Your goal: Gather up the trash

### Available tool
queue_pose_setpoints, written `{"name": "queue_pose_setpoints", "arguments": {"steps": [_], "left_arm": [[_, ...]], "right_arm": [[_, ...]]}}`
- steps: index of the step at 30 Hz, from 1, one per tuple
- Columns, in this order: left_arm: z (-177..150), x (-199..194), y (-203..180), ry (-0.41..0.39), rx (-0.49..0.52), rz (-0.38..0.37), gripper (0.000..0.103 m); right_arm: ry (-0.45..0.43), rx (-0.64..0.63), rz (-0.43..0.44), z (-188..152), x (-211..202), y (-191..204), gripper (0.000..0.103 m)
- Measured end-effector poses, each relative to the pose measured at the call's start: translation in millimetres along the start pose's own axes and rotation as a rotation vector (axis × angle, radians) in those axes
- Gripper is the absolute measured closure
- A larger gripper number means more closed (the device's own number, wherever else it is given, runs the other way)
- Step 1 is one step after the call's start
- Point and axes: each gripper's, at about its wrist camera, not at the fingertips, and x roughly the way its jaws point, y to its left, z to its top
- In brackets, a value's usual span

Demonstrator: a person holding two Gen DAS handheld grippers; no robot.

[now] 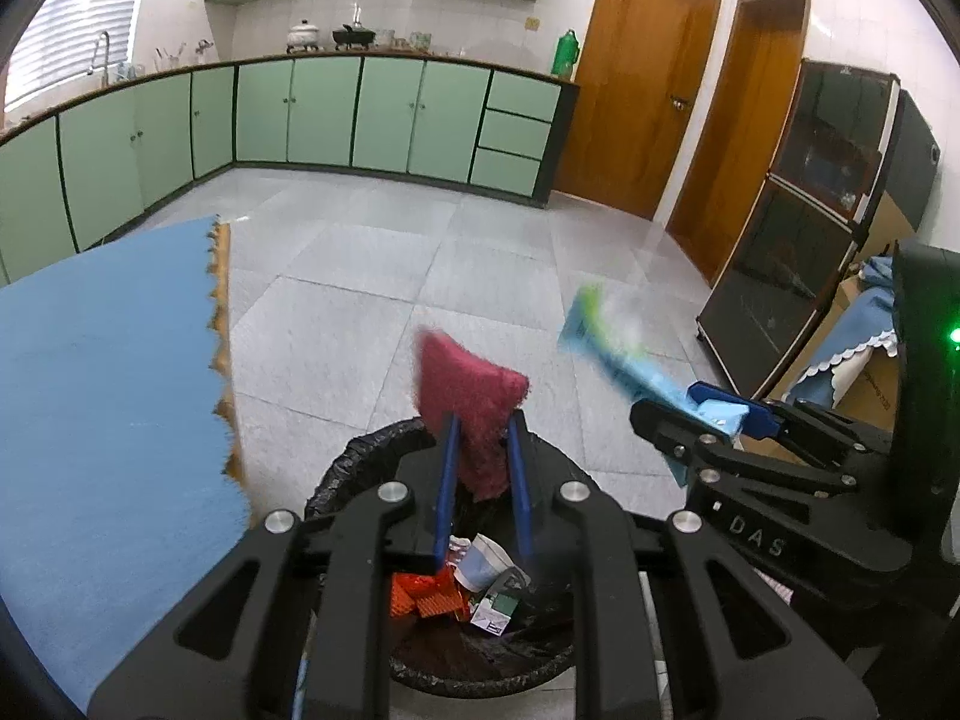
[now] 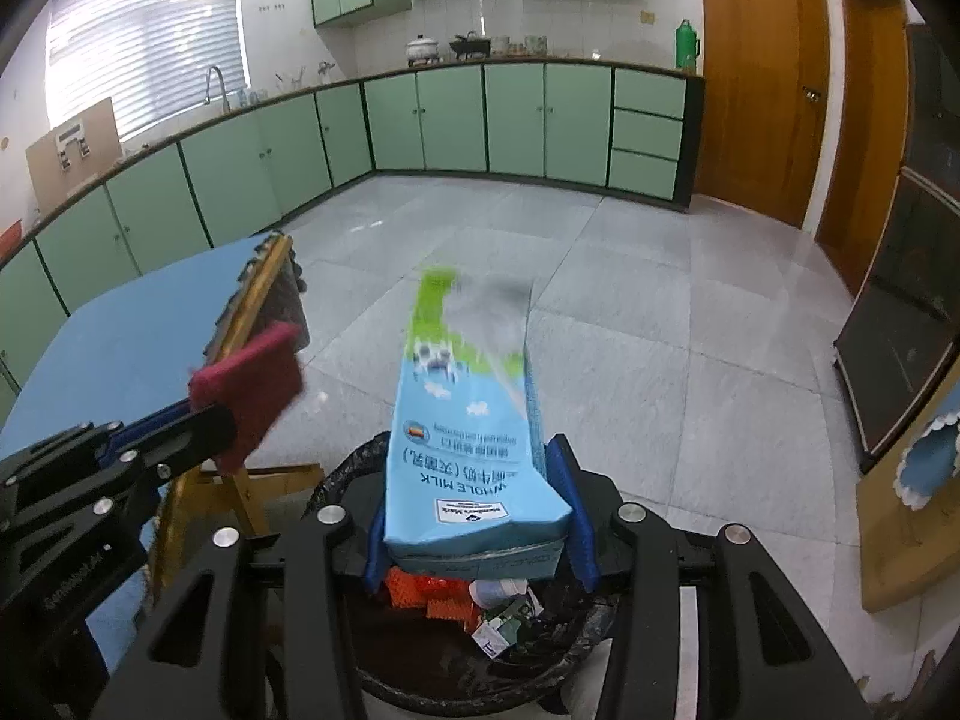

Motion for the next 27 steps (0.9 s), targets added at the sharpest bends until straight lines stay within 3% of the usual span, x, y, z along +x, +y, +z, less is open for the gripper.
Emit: {"name": "queue_pose_setpoints", "arguments": {"steps": [2,5,11,18,27], "left_arm": [[1.0,6.3,-1.8,0.009,-0.002,0.003,0.086],[2.6,10.0,-2.4,0.010,-0.002,0.011,0.075],[5.2,1.1,2.7,-0.006,-0.015,0.025,0.048],[8.4,-28.1,12.5,-0.041,-0.023,0.067,0.027],[9.7,-75.6,18.4,-0.084,-0.036,0.117,0.014]], "right_arm": [[0.004,0.005,-0.009,-2.0,3.8,-2.2,0.047],[0.004,0.009,-0.019,-2.2,5.9,-7.7,0.041],[-0.020,0.013,-0.032,0.9,-6.7,-13.9,0.013],[-0.037,0.013,-0.018,8.9,-28.5,-11.6,0.006],[-0.058,-0.014,0.070,15.4,-72.6,7.8,0.006]]}}
